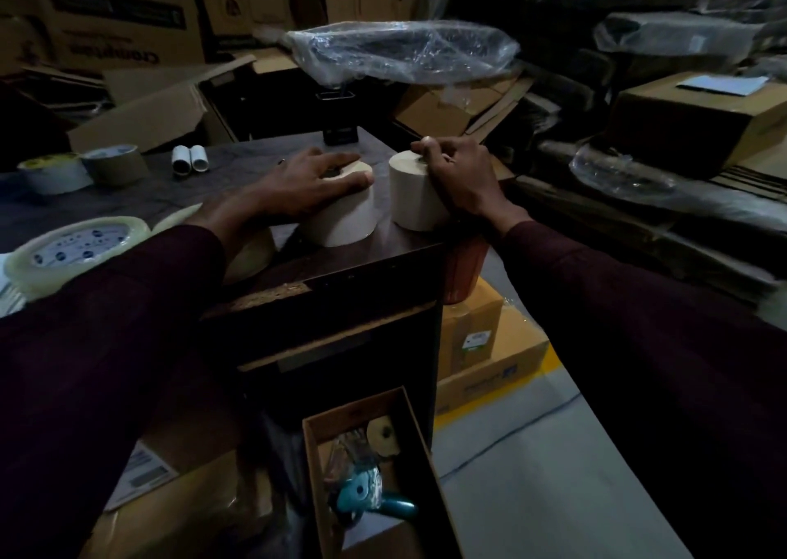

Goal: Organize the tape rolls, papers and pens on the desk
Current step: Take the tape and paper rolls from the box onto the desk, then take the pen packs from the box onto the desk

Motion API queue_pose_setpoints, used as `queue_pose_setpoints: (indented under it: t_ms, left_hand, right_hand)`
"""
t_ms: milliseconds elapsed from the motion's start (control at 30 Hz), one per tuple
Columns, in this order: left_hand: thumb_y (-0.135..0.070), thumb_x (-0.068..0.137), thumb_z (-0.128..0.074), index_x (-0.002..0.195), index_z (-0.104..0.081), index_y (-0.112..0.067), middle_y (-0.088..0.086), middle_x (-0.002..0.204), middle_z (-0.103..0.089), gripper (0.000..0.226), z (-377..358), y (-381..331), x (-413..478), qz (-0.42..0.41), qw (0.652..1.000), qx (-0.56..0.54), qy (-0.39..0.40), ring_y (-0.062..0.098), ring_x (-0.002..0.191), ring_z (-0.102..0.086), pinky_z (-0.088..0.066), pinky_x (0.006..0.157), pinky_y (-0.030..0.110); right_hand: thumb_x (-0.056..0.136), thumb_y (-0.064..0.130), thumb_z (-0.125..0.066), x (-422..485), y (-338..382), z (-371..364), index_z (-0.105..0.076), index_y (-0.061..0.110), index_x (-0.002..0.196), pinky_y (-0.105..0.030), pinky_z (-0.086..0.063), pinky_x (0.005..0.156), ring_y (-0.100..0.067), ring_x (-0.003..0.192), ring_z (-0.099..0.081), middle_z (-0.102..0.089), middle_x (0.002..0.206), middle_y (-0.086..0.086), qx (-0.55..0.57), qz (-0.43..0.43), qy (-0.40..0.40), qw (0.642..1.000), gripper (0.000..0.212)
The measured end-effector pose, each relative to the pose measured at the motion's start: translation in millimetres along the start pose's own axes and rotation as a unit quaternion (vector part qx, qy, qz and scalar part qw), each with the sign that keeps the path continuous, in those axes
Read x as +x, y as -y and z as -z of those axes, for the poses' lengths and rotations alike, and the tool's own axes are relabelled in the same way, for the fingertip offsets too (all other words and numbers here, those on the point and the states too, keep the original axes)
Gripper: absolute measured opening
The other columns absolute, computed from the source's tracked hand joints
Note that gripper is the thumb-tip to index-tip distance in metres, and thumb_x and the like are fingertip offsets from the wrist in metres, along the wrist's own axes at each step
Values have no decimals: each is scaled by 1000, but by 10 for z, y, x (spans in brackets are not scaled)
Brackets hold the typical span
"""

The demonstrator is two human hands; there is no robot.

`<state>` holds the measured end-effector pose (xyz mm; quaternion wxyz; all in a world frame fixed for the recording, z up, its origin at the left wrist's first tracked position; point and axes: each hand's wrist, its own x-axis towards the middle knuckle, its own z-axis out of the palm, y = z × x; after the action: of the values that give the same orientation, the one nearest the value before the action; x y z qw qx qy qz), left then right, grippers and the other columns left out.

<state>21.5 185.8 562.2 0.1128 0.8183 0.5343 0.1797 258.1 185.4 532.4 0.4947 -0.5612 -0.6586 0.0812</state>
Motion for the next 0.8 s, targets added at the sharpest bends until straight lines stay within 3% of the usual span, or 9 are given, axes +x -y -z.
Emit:
queue_pose_setpoints:
  t_ms: [100, 200, 300, 400, 500, 600, 700, 800]
  left_hand:
    - [-93, 59, -33, 141, -39, -47, 7, 137, -41, 94, 12, -13, -6, -3, 1000, -9, 11, 31, 132, -38, -35, 109, 47]
    - [-79, 81, -40, 141, -41, -43, 10, 145, -40, 70, 31, -66, -56, -9, 1000, 22, -2, 33, 136, -37, -30, 112, 43]
    - [-85, 76, -36, 139, -43, -39, 4, 150, -38, 78, 59, -196, -215, -38, 994, 67, -73, 30, 137, -36, -31, 112, 46]
    - [-77, 83, -41, 130, -56, -22, -2, 130, -61, 74, -34, -437, -558, -168, 954, -40, -244, 11, 120, -56, -47, 98, 36]
    - [-52, 94, -50, 112, -64, -5, 6, 112, -68, 53, -394, -532, -1150, -206, 897, -125, -371, 14, 104, -63, -49, 87, 33]
    - [-36, 95, -53, 92, -65, -8, -1, 90, -62, 30, -1092, -484, -1884, -183, 913, -172, -322, 5, 86, -57, -43, 77, 22]
    - [-43, 91, -56, 86, -66, -17, -6, 85, -61, 28, -1893, -221, -2305, -85, 956, -194, -203, 8, 81, -58, -47, 75, 27]
    - [-56, 85, -58, 86, -68, -25, -9, 86, -66, 32, -2584, 181, -2459, 59, 964, -246, -78, 8, 83, -64, -55, 77, 33]
  right_hand:
    - [81, 66, -33, 14, -19, 35, -75, 24, 111, -40, -53, 95, -17, 111, -66, -73, 116, -2, -29, -4, 25, 999, 67]
    - [81, 77, -26, 51, 6, 104, -72, 28, 116, -38, -49, 98, -19, 116, -62, -69, 124, -1, -60, -18, 71, 995, 76]
    - [97, 62, -21, -28, 18, 114, -67, 16, 101, -33, -42, 95, -23, 111, -60, -64, 109, -5, -65, 7, 77, 995, 65]
    - [101, 46, -26, -283, -124, 106, -63, 6, 106, -26, -39, 92, -16, 99, -55, -53, 101, -2, -9, -8, -81, 997, 55]
    - [102, 36, -34, -766, -189, 125, -59, 18, 101, -21, -39, 88, -5, 90, -50, -54, 101, 0, 50, -30, -249, 967, 31]
    - [104, 28, -35, -1597, -382, -38, -59, 8, 93, -26, -41, 81, -14, 88, -54, -57, 95, -6, 69, -73, -280, 955, 33]
    - [105, 35, -33, -2471, -713, -313, -56, 10, 79, -42, -46, 72, -21, 76, -57, -59, 79, -7, 76, -128, -203, 968, 43]
    - [106, 40, -34, -3071, -915, -577, -53, 21, 67, -36, -44, 62, -14, 65, -57, -57, 65, -1, 98, -182, -100, 973, 47]
